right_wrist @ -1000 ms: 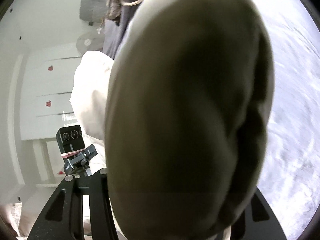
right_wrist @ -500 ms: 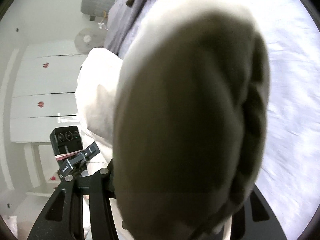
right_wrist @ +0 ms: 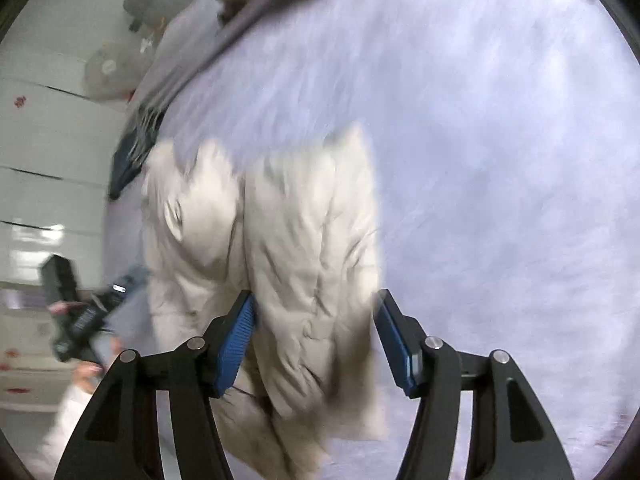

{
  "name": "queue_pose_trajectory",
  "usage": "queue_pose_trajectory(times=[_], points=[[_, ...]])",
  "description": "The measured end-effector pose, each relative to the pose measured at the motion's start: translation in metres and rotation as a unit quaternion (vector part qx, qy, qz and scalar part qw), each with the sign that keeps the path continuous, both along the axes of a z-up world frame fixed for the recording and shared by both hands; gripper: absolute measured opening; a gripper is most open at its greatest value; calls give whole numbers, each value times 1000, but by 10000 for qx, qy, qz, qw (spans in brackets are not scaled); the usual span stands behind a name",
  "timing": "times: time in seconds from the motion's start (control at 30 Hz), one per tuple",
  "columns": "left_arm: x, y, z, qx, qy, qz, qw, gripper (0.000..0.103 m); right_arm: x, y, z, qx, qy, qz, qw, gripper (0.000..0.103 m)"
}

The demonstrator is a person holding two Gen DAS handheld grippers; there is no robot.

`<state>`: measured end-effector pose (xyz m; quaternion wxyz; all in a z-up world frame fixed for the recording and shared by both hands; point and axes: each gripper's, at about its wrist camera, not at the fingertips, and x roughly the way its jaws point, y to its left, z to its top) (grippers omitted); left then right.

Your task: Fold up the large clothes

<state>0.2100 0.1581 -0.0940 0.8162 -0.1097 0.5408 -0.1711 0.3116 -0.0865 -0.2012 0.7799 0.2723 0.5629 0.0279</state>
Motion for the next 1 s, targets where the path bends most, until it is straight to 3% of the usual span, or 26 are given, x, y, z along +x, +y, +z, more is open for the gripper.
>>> queue_pose_trajectory(times=[0.1, 0.17, 0.2, 0.3, 0.37, 0.4, 0.5, 0.63, 0.77, 1.0], points=[[33, 5, 9, 285, -245, 179, 9991, 87, 9, 4, 37, 335, -685, 164, 9970, 45], [56, 2, -7, 439, -186, 244, 9986, 87, 31, 45, 45, 535, -886, 441, 9937, 37], [61, -7, -15, 538, -161, 233, 9981, 87, 19, 55, 41, 589, -934, 600, 9921, 28], [59, -48, -33, 758, -194, 74, 9969, 87, 23, 77, 13, -17, -780, 718, 9944, 10], [52, -74, -37, 838, -213, 6, 9963, 87, 35, 79, -11, -399, -503, 430, 9970, 6], [52, -86, -40, 943, -242, -15, 9952, 87, 16, 67, -5, -495, -354, 212, 9979, 1], [52, -113, -46, 1090, -268, -141, 9936, 87, 24, 39, -45, -462, 137, -293, 9984, 0], [51, -129, -49, 1303, -280, -208, 9909, 88, 30, 34, -78, -366, 246, -294, 9986, 0], [49, -123, -43, 1318, -179, -204, 9909, 88, 35, 31, -74, -157, 307, -340, 9988, 0], [-7, -67, -4, 1092, -84, -238, 9937, 88, -16, 34, -10, 557, 160, -1, 9983, 4]])
